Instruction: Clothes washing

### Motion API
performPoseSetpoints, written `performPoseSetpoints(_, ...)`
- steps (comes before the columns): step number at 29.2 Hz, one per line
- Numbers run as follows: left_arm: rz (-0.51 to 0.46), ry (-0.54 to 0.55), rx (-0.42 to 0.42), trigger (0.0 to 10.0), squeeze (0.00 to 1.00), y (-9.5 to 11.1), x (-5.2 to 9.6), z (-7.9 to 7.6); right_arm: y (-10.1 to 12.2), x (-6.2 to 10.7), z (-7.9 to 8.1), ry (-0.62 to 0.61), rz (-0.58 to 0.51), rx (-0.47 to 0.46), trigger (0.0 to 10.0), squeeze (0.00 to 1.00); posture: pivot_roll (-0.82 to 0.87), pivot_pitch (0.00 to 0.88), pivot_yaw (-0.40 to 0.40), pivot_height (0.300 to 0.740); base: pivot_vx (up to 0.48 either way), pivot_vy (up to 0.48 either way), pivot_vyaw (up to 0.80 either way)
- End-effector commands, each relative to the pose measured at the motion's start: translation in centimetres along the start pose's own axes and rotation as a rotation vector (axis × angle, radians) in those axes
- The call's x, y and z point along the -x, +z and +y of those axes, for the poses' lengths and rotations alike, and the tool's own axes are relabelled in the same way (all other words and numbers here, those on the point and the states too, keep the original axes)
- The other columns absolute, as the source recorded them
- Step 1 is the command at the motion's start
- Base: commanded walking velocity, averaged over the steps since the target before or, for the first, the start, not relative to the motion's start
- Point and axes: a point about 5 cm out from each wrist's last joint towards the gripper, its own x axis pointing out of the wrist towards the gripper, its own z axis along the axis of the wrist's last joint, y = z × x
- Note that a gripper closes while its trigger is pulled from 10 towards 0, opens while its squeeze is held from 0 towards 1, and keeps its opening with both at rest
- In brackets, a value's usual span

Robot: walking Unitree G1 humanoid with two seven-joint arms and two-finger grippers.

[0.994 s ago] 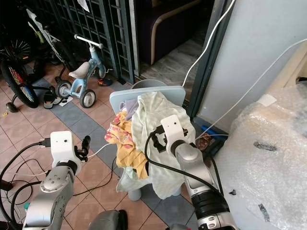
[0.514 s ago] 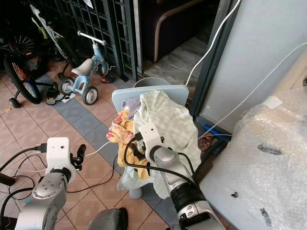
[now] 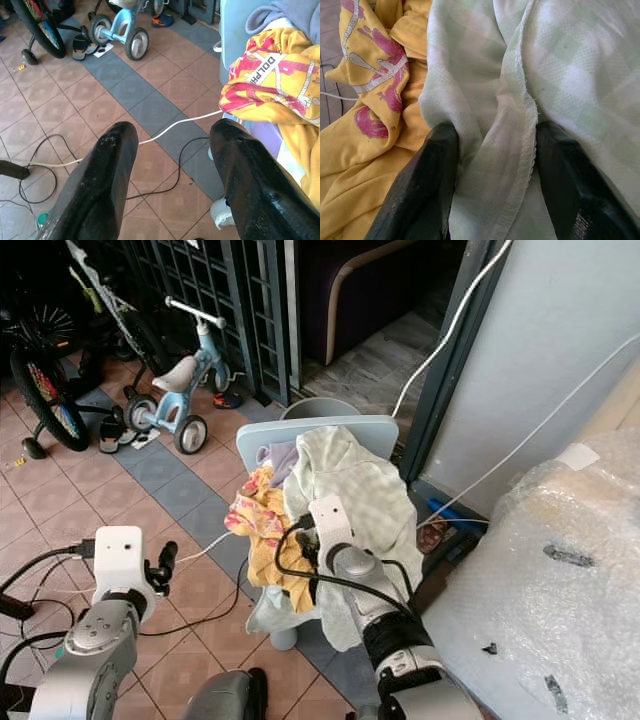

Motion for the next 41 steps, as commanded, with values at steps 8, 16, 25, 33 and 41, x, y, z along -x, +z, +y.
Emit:
performPoseSetpoints(8, 0.010, 0.006, -0.010, 10.0, 0.00, 0.0, -0.4, 0.0, -0.3, -0.2, 0.4, 0.004, 0.007, 0.012, 0.0, 0.00, 0.12, 0.092, 0.023, 0.740, 0.000, 0.000, 0.00)
performPoseSetpoints(16, 0.009, 0.012, -0.013, 10.0, 0.00, 0.1, -0.5, -0.1, -0.1, -0.4, 0.7, 0.020, -0.001, 0.015, 0.0, 0.00, 0.12, 0.087, 0.021, 0.740, 0.000, 0.000, 0.00)
performPoseSetpoints(25, -0.039, -0.001, -0.007, 10.0, 0.00, 0.8, -0.8, -0.5, 2.9, 0.1, 0.3, 0.024, -0.154, -0.093, 0.0, 0.00, 0.10, 0.077, 0.022, 0.740, 0.000, 0.000, 0.00)
performPoseSetpoints(33, -0.150, 0.039, 0.024, 10.0, 0.00, 2.5, -1.6, -0.9, 6.8, 1.9, -1.1, 0.009, -0.380, -0.188, 0.0, 0.00, 0.07, 0.068, 0.024, 0.740, 0.000, 0.000, 0.00)
performPoseSetpoints(41, -0.186, 0.031, 0.037, 10.0, 0.00, 2.8, -1.7, -1.3, 11.5, 5.3, -2.6, -0.085, -0.681, -0.159, 0.0, 0.00, 0.06, 0.050, 0.022, 0.740, 0.000, 0.000, 0.00)
